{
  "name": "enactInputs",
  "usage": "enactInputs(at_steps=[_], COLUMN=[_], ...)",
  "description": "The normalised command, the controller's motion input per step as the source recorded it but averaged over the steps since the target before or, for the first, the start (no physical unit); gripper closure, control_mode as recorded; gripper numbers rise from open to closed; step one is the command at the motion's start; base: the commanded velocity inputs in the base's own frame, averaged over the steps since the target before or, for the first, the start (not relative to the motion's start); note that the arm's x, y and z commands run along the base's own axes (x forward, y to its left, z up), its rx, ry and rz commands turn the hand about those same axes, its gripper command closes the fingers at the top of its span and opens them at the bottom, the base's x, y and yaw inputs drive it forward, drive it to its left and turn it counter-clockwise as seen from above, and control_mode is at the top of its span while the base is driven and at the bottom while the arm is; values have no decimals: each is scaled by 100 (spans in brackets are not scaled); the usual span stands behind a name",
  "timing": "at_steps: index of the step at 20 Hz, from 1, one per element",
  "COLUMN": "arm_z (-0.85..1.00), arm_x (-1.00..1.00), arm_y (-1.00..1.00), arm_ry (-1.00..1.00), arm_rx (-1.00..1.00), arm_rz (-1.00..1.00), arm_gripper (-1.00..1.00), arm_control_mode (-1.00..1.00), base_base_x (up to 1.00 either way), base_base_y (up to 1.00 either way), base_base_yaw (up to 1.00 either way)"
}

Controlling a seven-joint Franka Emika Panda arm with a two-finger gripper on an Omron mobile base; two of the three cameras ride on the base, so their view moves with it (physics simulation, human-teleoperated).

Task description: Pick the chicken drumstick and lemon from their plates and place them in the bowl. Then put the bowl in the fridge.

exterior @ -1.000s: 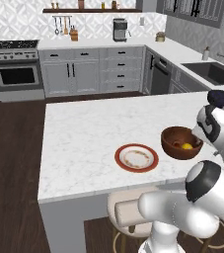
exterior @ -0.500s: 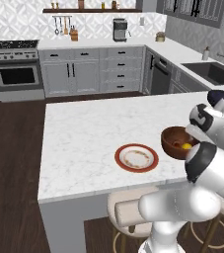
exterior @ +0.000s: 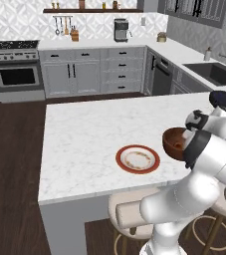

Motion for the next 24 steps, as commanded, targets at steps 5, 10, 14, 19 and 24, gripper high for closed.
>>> enactInputs(at_steps=[5, 10, 14, 19, 24], arm_z=[-35, -28, -23, -10, 18], arm_x=[22, 21, 1, 0, -21], arm_y=[0, 0, 1, 19, 45], arm_ry=[0, 0, 0, 1, 17], arm_rx=[3, 3, 2, 0, -11], arm_rz=[0, 0, 0, -4, -29], arm_gripper=[-100, 100, 100, 100, 100], arm_control_mode=[-100, -100, -100, -100, -100], base_base_x=[0, 0, 0, 0, 0], base_base_y=[0, 0, 0, 0, 0], base_base_yaw=[0, 0, 0, 0, 0])
